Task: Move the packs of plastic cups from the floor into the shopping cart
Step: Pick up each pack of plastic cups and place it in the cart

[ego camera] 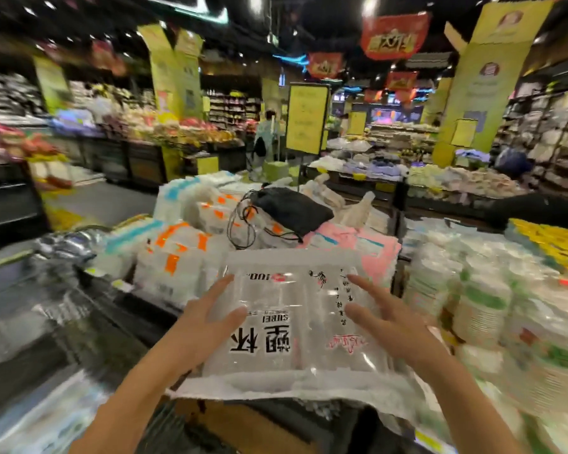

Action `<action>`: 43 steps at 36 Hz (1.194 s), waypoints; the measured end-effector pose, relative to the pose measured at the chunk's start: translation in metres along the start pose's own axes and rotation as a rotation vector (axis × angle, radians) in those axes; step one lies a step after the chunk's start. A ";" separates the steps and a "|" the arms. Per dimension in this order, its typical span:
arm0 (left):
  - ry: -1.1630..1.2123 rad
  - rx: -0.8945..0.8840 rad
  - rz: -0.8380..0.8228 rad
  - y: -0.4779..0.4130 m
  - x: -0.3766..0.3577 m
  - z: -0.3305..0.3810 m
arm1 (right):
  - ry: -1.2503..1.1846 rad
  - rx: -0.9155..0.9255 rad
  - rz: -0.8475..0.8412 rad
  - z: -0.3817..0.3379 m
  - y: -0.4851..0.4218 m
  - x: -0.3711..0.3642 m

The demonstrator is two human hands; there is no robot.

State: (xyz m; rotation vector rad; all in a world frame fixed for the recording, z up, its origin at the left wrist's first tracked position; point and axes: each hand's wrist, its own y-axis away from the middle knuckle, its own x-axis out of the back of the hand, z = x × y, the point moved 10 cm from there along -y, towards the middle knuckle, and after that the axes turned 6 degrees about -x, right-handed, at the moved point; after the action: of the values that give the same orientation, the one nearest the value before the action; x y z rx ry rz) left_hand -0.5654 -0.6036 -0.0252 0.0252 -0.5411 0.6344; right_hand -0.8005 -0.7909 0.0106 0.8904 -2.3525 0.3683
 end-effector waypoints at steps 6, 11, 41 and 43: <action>-0.014 0.142 0.178 0.015 0.101 -0.059 | -0.023 0.124 -0.172 -0.059 -0.073 -0.105; -0.071 0.197 0.346 0.026 0.159 -0.089 | -0.045 0.241 -0.326 -0.102 -0.124 -0.177; -0.116 0.525 0.880 0.093 0.264 -0.210 | -0.004 0.576 -0.846 -0.234 -0.229 -0.422; -0.100 0.523 0.877 0.094 0.279 -0.226 | -0.013 0.574 -0.847 -0.242 -0.231 -0.440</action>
State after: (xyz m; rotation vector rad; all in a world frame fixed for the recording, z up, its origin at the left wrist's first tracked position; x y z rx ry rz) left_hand -0.3246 -0.3306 -0.0964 0.3272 -0.4560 1.6282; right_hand -0.2760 -0.6299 -0.0580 2.0286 -1.6603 0.6704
